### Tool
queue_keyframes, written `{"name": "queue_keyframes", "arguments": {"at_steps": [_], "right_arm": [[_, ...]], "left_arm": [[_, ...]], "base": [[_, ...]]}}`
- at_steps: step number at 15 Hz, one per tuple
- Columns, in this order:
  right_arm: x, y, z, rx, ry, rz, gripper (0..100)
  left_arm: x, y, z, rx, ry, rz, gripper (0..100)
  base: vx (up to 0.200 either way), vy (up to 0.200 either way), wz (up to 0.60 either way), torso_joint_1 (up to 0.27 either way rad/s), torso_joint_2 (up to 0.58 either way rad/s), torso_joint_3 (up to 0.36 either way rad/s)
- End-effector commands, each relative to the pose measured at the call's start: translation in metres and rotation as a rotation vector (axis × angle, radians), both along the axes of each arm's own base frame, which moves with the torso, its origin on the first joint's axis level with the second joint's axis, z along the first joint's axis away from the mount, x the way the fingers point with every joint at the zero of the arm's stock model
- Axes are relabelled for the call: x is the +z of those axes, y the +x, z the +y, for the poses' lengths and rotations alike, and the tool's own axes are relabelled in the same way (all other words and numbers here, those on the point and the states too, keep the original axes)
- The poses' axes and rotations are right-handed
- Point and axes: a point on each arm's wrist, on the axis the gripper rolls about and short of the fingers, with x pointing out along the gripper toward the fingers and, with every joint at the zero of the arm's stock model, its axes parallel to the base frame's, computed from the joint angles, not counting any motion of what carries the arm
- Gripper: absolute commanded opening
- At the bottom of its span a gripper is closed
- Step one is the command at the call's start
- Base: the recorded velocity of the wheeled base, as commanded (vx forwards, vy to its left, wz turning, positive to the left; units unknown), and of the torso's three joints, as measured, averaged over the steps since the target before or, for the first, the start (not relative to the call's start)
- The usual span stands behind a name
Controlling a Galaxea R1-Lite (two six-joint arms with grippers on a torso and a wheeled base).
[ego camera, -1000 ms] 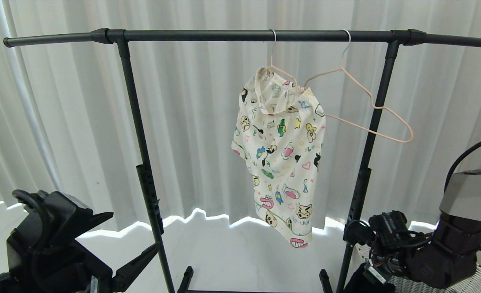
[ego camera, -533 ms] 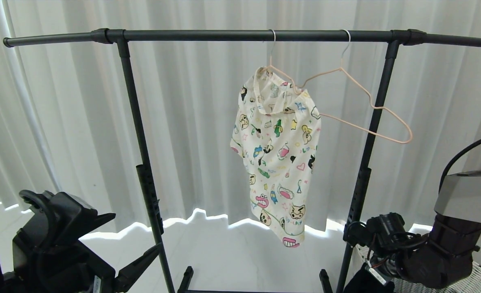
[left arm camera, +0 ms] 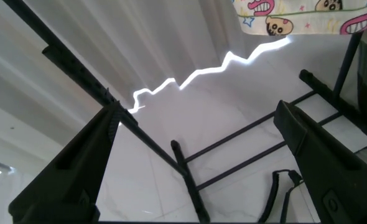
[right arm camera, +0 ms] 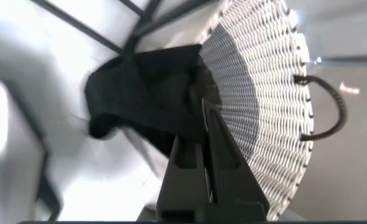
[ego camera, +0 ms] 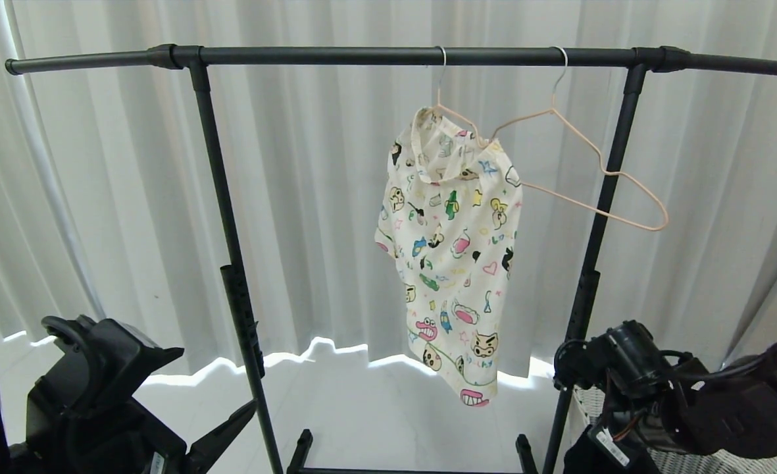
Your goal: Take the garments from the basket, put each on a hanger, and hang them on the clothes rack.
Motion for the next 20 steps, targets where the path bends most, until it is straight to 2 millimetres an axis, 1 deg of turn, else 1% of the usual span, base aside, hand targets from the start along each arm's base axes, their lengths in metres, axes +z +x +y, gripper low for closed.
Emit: {"name": "queue_keyframes", "arguments": {"at_steps": [1,4,6,7,8,9,10,11,12,15,16,18,19,20], "right_arm": [[0.085,-0.017,0.022,0.070,0.137,-0.154,0],[0.133,-0.026,0.047,0.113,0.219,-0.188,0],[0.155,-0.031,0.065,0.172,0.247,-0.204,0],[0.160,-0.031,0.073,0.192,0.257,-0.211,0],[0.167,-0.029,0.086,0.217,0.280,-0.229,0],[0.169,-0.027,0.094,0.232,0.291,-0.235,0],[0.175,-0.024,0.108,0.252,0.313,-0.252,0],[0.178,-0.023,0.116,0.265,0.326,-0.261,0],[0.186,-0.019,0.133,0.290,0.355,-0.283,0],[0.195,-0.016,0.164,0.336,0.403,-0.314,0],[0.198,-0.016,0.172,0.346,0.417,-0.324,0],[0.201,-0.016,0.179,0.357,0.435,-0.336,0],[0.206,-0.019,0.183,0.377,0.456,-0.338,0],[0.208,-0.022,0.185,0.391,0.468,-0.339,0]], "left_arm": [[0.003,0.001,0.000,0.001,-0.005,-0.010,100],[0.005,0.002,-0.001,0.003,-0.013,-0.015,100],[0.004,0.002,-0.001,0.005,-0.017,-0.010,100],[0.005,0.002,-0.001,0.004,-0.019,-0.013,100],[0.006,0.001,-0.001,-0.008,-0.024,-0.019,100],[0.008,0.001,-0.003,-0.023,-0.027,-0.024,100],[0.011,0.000,-0.009,-0.073,-0.037,-0.033,100],[0.012,-0.001,-0.012,-0.096,-0.039,-0.033,100],[0.016,-0.002,-0.021,-0.160,-0.045,-0.041,100],[0.017,-0.007,-0.044,-0.346,-0.063,-0.014,100],[0.019,-0.007,-0.052,-0.379,-0.088,0.005,100],[0.030,-0.003,-0.068,-0.390,-0.196,0.050,100],[0.041,0.006,-0.084,-0.378,-0.294,0.098,100],[0.043,0.014,-0.092,-0.354,-0.334,0.132,100]], "base": [[-0.200,0.000,0.00,0.012,0.00,0.007],[-0.200,0.000,0.00,-0.001,0.01,0.004],[-0.200,0.000,0.00,0.000,0.00,0.000],[-0.200,0.000,0.00,-0.002,0.00,0.002],[-0.200,0.000,0.00,-0.012,0.00,0.002],[0.000,0.000,0.00,0.000,0.00,0.000],[0.000,0.000,0.00,0.000,0.00,0.000],[0.000,0.000,0.00,0.000,0.00,0.000],[0.000,0.000,0.00,0.000,0.00,0.000],[0.000,0.000,0.00,0.000,0.00,0.000],[0.000,0.000,0.00,0.000,0.00,0.000],[0.000,0.000,0.00,0.000,0.00,0.000],[0.000,0.000,0.00,0.000,0.00,0.000],[0.000,0.000,0.00,0.000,0.00,0.000]]}}
